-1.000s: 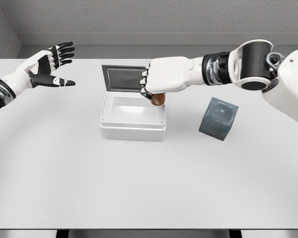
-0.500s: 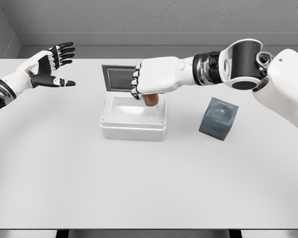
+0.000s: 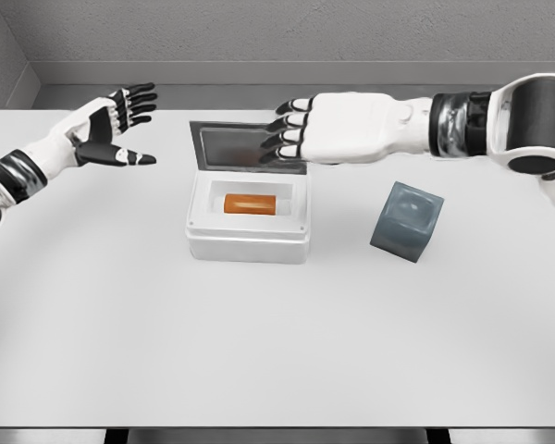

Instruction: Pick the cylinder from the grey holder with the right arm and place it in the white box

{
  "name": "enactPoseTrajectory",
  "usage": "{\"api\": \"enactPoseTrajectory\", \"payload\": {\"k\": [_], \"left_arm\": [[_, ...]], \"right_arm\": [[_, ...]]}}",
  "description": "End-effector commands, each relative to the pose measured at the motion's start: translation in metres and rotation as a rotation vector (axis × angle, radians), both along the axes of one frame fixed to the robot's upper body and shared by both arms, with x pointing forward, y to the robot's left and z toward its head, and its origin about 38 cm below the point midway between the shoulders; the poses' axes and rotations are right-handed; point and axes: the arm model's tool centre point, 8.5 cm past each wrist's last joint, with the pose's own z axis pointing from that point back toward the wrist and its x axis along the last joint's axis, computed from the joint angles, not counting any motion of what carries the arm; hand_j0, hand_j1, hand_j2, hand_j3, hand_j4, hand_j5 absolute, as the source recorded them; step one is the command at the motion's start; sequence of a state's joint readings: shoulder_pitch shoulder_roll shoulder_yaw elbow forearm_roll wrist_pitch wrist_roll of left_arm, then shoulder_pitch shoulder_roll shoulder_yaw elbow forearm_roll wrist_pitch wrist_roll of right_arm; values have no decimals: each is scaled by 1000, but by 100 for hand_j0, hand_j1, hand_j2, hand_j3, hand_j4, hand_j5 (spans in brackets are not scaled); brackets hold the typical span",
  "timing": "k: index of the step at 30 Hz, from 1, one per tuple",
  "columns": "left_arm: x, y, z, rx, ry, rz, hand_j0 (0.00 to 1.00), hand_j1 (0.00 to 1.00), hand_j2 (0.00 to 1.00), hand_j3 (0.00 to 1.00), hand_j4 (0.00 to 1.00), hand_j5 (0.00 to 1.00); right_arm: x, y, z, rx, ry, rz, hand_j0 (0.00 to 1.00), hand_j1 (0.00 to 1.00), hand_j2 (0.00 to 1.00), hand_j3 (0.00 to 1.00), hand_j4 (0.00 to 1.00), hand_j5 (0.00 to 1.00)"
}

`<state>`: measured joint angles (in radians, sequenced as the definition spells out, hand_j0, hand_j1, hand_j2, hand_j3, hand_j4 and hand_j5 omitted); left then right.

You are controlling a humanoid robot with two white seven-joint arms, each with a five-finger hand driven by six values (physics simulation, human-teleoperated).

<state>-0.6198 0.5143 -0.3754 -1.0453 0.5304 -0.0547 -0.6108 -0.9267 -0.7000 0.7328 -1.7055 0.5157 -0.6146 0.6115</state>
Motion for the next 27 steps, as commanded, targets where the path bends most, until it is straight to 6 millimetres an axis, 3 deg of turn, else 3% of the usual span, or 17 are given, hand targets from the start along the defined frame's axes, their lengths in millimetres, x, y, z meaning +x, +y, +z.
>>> {"api": "enactPoseTrajectory", "payload": {"k": [1, 5, 7, 12, 16, 22, 27], "left_arm": [[1, -16, -5, -19, 6, -25, 100, 100, 100, 100, 100, 100], [4, -25, -2, -29, -1, -40, 100, 100, 100, 100, 100, 100], [6, -30, 1, -36, -8, -46, 100, 100, 100, 100, 100, 100], [10, -42, 6, -36, -18, -70, 100, 100, 100, 100, 100, 100], [11, -55, 4, -49, -17, -89, 100, 100, 100, 100, 100, 100], [8, -60, 1, -55, -16, -99, 100, 100, 100, 100, 100, 100], [0, -66, 9, -54, -50, -132, 100, 100, 100, 100, 100, 100]], "right_arm": [[-15, -66, 72, 157, -46, -77, 100, 100, 100, 100, 100, 100], [-39, -139, 84, 407, 6, -179, 100, 100, 100, 100, 100, 100], [-48, -155, 66, 522, 107, -186, 100, 100, 100, 100, 100, 100], [-60, -162, -2, 780, 279, -209, 100, 100, 100, 100, 100, 100], [-72, -167, -46, 850, 368, -270, 100, 100, 100, 100, 100, 100], [-74, -169, -54, 850, 387, -286, 100, 100, 100, 100, 100, 100], [-74, -169, -55, 849, 389, -287, 100, 100, 100, 100, 100, 100]]}}
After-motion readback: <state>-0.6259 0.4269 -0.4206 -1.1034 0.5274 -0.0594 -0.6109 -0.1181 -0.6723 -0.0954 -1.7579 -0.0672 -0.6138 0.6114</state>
